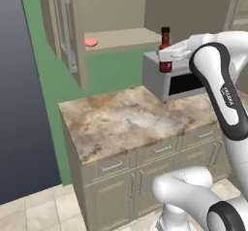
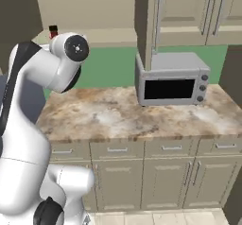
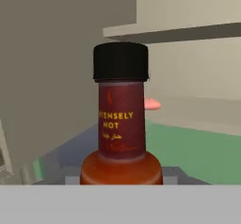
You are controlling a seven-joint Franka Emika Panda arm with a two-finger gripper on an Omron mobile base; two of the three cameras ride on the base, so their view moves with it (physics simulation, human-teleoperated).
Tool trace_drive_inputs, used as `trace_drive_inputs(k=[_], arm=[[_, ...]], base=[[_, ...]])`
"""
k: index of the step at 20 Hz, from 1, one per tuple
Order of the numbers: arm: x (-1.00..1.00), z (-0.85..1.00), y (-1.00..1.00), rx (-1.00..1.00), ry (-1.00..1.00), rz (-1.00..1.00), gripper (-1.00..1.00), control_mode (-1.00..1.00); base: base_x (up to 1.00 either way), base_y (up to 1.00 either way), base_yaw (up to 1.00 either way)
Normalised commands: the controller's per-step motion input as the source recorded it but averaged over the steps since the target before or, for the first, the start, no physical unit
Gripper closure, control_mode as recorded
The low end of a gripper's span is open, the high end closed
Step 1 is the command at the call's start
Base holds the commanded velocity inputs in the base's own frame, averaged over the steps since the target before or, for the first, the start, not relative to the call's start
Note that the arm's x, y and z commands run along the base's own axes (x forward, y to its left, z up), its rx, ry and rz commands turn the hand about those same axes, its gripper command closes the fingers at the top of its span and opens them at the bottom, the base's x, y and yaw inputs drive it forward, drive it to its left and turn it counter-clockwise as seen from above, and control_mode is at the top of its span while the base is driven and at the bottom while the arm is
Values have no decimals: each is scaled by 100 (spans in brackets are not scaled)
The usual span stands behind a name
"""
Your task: The dining table condiment station is running low on condiment bottle. Refill the condiment station by opening the cabinet and taking the condiment bottle from the cabinet and placing it on the dining table.
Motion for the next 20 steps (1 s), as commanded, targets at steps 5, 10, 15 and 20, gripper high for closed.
trace_drive_inputs(k=[5, 10, 15, 20], arm=[[0, 0, 0, 0, 0, 0, 100, 100], [0, 0, 0, 0, 0, 0, 100, 100], [0, 0, 0, 0, 0, 0, 100, 100], [0, 0, 0, 0, 0, 0, 100, 100]], base=[[-75, 0, -69], [-67, 0, -79], [-54, 0, -87], [-25, 1, -94]])
